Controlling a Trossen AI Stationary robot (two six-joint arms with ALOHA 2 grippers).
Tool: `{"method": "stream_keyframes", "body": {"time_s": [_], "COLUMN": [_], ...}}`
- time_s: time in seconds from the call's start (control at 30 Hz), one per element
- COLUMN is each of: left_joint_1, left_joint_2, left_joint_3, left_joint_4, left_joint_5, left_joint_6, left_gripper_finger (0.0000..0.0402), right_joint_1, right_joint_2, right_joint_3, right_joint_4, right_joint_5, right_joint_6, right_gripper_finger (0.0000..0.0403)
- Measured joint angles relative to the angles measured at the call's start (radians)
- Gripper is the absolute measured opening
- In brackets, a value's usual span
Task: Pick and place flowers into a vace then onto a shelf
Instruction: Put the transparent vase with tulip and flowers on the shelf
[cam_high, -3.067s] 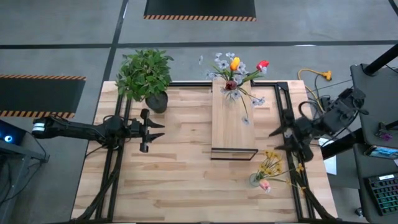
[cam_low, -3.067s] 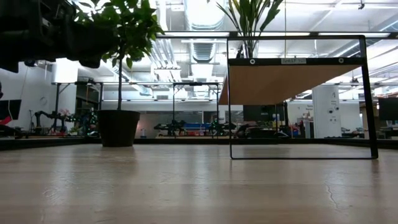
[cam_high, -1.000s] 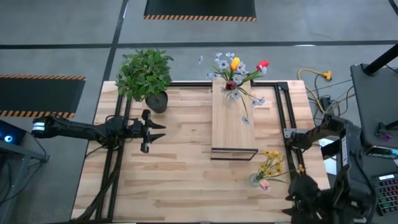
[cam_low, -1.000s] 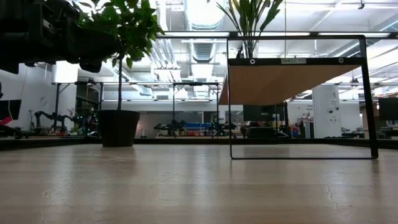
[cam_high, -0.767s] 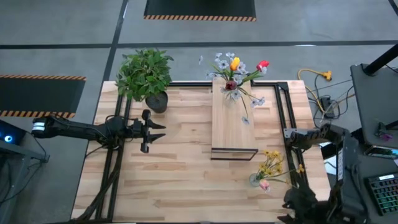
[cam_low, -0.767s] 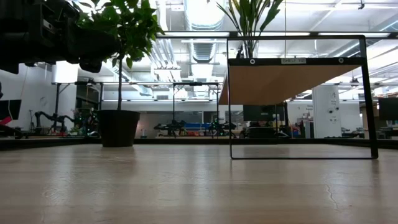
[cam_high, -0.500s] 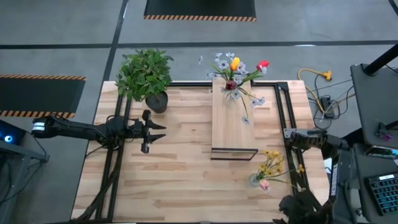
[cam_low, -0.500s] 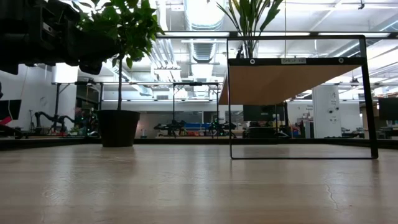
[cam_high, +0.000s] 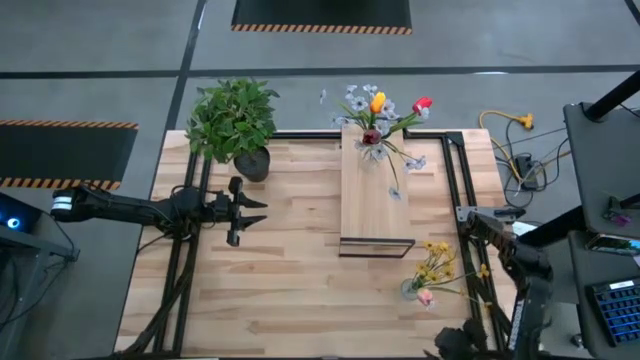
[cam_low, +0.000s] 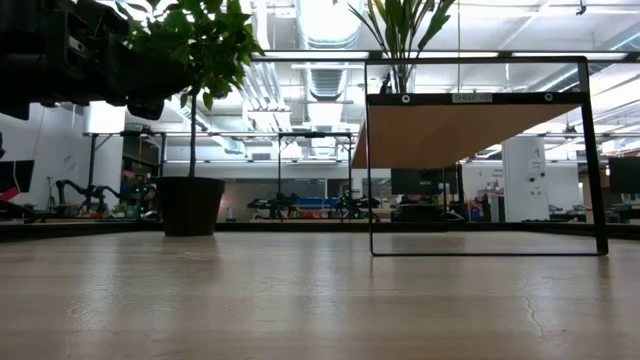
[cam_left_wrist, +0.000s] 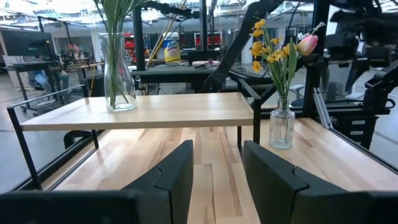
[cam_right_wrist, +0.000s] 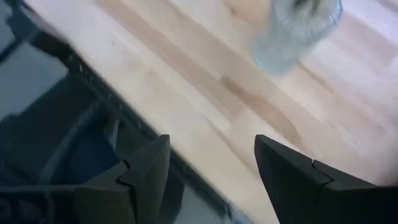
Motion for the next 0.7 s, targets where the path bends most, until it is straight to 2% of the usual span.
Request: {"method": "stream_keyframes", "body": {"time_s": [0.2, 0.4, 0.7], "left_joint_1": [0.0, 0.0, 0.0], "left_joint_2": [0.0, 0.0, 0.0], "left_joint_3": [0.0, 0.0, 0.0], "left_joint_4": [0.0, -0.003, -0.008], "left_joint_5": [0.0, 0.0, 0.0], "left_joint_6": [0.0, 0.0, 0.0], "left_gripper_finger": [0.0123, 0.0123, 0.0123], "right_joint_1": [-0.018, -0.034, -0.039], "right_joint_2": [0.079, 0.147, 0.191], "right_joint_3": [-0.006, -0.018, -0.118], "right_joint_4": [-0.001, -0.001, -0.001], "right_joint_5": [0.177, 0.181, 0.171], "right_joint_6": [-0.002, 0.0, 0.123], "right_gripper_finger": [0.0225, 0.0225, 0.0225]}}
